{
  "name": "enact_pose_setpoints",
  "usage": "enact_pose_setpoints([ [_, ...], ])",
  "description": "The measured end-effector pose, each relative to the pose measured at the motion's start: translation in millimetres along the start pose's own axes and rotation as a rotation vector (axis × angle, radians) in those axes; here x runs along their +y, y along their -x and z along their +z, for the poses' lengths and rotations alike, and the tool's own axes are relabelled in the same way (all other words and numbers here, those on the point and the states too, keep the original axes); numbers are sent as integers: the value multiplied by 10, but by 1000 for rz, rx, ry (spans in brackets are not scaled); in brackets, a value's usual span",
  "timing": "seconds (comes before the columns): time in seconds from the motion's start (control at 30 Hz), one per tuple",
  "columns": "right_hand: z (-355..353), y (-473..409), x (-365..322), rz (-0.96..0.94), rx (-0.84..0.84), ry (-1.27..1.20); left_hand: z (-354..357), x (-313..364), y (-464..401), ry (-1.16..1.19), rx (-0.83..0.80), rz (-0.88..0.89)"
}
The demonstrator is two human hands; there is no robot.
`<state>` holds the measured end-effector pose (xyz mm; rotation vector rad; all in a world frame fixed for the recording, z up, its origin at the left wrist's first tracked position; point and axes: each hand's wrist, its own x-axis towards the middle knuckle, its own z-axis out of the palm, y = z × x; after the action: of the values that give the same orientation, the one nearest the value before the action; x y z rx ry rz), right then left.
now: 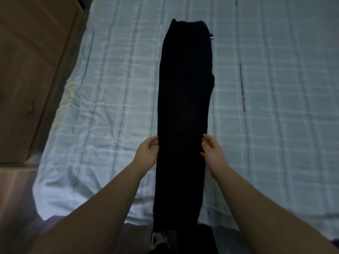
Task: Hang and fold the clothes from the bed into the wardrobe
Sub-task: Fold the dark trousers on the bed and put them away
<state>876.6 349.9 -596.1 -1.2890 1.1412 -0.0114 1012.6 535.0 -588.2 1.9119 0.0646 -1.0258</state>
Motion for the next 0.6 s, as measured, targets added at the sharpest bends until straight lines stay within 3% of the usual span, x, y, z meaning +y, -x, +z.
enact_pose_setpoints([
  [0.13,49,599,674,74,84,64,76,-625,507,-172,60,-78],
  [0.27,121,989,1016,124,213,155,117,-1034,847,-69,7,-182],
  [0.4,152,1191,1175,181,211,286,143,-1217,943,-302,-33,-169],
  [0.6,63,1129,1187,198,58,249,190,-1111,936,48,-186,-235],
])
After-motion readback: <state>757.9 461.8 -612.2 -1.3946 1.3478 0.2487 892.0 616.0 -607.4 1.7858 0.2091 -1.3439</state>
